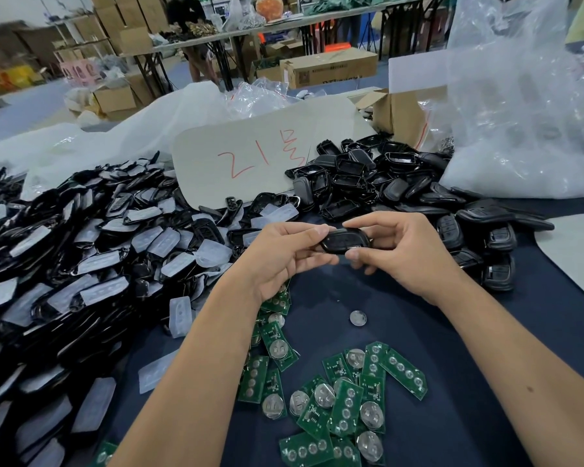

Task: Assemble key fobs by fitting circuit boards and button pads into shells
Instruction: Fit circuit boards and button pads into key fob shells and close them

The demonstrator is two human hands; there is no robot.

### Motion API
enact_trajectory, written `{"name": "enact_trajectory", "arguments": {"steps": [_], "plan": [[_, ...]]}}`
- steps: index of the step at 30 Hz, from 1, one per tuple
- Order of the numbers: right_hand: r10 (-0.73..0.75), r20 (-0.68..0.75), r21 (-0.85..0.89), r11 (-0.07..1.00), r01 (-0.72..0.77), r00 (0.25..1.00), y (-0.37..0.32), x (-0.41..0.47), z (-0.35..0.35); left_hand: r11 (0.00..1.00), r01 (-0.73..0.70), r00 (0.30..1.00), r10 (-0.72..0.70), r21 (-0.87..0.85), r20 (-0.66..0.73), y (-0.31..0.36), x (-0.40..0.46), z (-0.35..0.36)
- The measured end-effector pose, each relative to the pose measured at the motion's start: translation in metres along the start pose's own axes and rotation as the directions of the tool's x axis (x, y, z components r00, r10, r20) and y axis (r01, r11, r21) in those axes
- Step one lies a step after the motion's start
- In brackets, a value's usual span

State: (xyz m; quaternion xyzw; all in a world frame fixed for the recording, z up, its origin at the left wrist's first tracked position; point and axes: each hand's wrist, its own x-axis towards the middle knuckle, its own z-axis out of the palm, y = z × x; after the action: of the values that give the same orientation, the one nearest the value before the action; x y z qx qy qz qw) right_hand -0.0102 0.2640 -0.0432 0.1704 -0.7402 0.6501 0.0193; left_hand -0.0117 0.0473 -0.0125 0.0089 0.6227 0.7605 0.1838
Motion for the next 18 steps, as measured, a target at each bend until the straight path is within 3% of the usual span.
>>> {"name": "enact_trajectory", "arguments": {"steps": [8,18], "plan": [[-0.011,-0.021,-0.003,1.000,0.011,1.000,-0.0004,-0.0005,0.0026,0.999,-0.032,0.999,0.033,0.034,-0.040,-0.0024,0.0019,0.0026],[0.049,-0.119,0.115,0.993,-0.035,0.992,-0.0011,0.0019,0.0067,0.946,-0.240,0.965,0.258,0.218,-0.055,-0.0092,0.0042,0.0068]]}}
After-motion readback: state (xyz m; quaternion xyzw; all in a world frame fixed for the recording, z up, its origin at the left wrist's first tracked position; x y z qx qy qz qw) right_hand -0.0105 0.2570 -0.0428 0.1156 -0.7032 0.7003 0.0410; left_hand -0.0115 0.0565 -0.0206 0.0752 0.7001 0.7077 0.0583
